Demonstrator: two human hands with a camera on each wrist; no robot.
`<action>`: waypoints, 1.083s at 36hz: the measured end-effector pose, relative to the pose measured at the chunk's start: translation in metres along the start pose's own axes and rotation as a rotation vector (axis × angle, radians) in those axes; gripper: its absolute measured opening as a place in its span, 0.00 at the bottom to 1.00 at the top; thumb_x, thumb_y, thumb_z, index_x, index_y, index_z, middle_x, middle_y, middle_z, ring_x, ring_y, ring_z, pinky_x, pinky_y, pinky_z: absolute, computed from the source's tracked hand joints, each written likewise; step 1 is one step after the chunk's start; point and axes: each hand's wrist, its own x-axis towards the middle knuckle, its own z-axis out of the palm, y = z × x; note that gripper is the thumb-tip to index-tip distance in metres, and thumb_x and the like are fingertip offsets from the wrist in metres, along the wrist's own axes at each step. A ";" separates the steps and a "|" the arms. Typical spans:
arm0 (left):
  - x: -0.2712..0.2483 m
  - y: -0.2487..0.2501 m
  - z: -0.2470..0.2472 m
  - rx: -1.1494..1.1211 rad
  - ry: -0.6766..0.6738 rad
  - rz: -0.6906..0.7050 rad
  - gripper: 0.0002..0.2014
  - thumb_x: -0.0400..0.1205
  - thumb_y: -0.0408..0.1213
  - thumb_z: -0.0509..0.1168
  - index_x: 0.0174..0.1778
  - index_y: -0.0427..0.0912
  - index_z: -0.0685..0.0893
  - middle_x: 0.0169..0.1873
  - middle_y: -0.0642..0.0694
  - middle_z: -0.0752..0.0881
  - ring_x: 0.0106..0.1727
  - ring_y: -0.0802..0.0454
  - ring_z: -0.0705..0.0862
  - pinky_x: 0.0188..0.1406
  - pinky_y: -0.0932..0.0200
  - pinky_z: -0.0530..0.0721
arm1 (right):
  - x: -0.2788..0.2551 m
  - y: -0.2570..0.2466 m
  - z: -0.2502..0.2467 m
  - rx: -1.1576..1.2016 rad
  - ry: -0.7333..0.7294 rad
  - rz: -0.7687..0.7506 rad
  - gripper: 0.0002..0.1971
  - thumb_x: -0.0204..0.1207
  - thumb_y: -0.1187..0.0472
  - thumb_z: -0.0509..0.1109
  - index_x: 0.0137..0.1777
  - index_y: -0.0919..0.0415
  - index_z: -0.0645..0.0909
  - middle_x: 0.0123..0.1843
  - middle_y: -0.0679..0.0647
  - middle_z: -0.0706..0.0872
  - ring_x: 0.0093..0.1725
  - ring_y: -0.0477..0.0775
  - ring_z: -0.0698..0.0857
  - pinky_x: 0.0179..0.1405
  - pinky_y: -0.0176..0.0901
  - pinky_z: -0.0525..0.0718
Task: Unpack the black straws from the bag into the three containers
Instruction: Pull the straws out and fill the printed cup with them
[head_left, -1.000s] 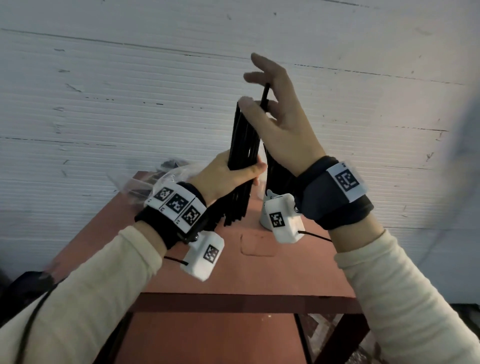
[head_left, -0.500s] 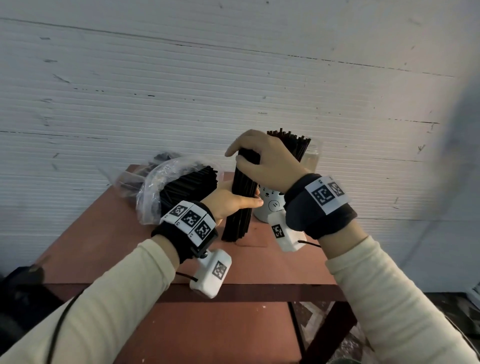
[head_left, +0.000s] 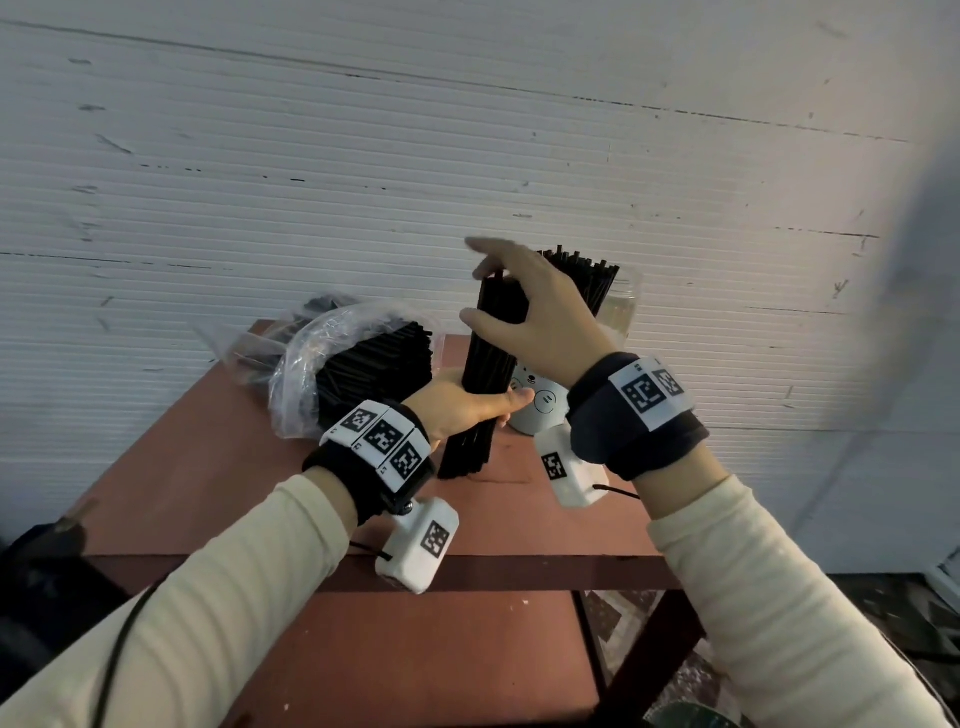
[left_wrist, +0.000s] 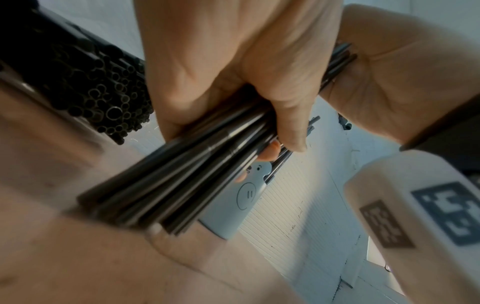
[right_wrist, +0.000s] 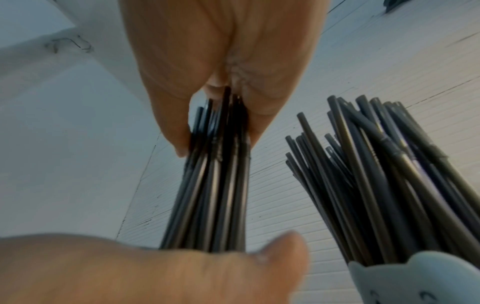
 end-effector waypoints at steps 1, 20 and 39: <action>-0.001 0.001 0.000 0.032 0.023 0.001 0.16 0.77 0.51 0.73 0.35 0.41 0.85 0.30 0.48 0.86 0.38 0.58 0.85 0.54 0.62 0.81 | -0.001 0.000 -0.002 0.008 0.022 0.019 0.34 0.73 0.56 0.76 0.78 0.56 0.69 0.61 0.49 0.80 0.60 0.42 0.77 0.61 0.24 0.72; -0.022 0.042 0.008 0.157 -0.327 0.180 0.14 0.80 0.41 0.72 0.41 0.32 0.84 0.34 0.40 0.86 0.39 0.51 0.86 0.46 0.58 0.84 | -0.022 0.000 -0.028 0.164 -0.319 0.207 0.20 0.67 0.52 0.76 0.42 0.73 0.82 0.40 0.69 0.85 0.42 0.66 0.85 0.40 0.61 0.84; 0.069 0.025 0.017 0.038 -0.024 -0.108 0.71 0.60 0.37 0.86 0.84 0.47 0.36 0.71 0.57 0.68 0.72 0.58 0.70 0.74 0.57 0.67 | 0.035 0.045 -0.098 0.294 0.171 0.362 0.17 0.69 0.63 0.75 0.47 0.79 0.79 0.39 0.60 0.83 0.36 0.52 0.84 0.27 0.37 0.77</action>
